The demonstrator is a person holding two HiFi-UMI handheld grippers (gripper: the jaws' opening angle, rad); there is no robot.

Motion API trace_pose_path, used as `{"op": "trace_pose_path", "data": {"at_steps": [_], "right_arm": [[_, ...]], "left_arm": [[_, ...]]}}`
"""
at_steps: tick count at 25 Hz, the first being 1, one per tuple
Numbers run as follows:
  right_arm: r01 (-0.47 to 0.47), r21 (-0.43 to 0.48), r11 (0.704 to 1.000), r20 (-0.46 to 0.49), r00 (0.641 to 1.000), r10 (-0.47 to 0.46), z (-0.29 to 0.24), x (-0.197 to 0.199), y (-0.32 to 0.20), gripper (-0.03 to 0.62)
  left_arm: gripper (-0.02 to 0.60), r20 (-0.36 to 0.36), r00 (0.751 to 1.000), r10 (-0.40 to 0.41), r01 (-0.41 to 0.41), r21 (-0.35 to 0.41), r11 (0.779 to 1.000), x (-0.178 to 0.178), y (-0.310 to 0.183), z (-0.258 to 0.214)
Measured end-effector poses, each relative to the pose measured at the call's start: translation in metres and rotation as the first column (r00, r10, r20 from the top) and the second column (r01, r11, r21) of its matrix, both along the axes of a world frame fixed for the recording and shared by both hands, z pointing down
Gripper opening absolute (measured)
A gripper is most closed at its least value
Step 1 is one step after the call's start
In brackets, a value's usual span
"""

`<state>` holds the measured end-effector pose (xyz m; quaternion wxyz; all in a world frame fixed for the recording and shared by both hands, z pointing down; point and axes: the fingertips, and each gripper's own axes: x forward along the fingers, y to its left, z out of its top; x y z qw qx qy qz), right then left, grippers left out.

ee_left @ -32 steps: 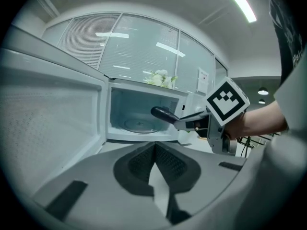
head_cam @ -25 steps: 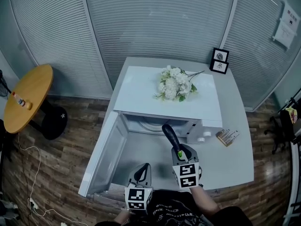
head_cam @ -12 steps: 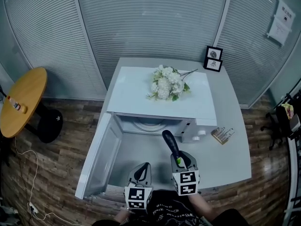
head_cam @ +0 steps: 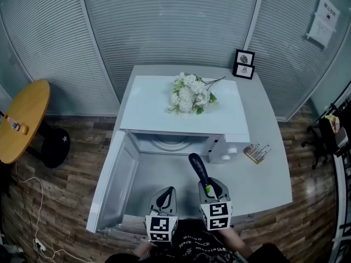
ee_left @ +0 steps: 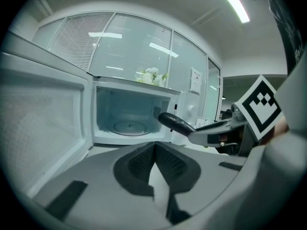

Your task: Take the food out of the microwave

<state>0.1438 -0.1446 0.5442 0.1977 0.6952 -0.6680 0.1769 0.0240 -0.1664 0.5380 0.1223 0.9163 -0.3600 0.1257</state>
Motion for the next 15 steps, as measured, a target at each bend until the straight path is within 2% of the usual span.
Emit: {"op": "trace_pose_path", "data": {"at_steps": [15], "right_arm": [[-0.005, -0.003, 1.000, 0.012, 1.000, 0.005, 0.0036, -0.0067, 0.0059, 0.127]], "left_arm": [[0.008, 0.017, 1.000, 0.006, -0.006, 0.003, 1.000, -0.0005, -0.0042, 0.0019]]}}
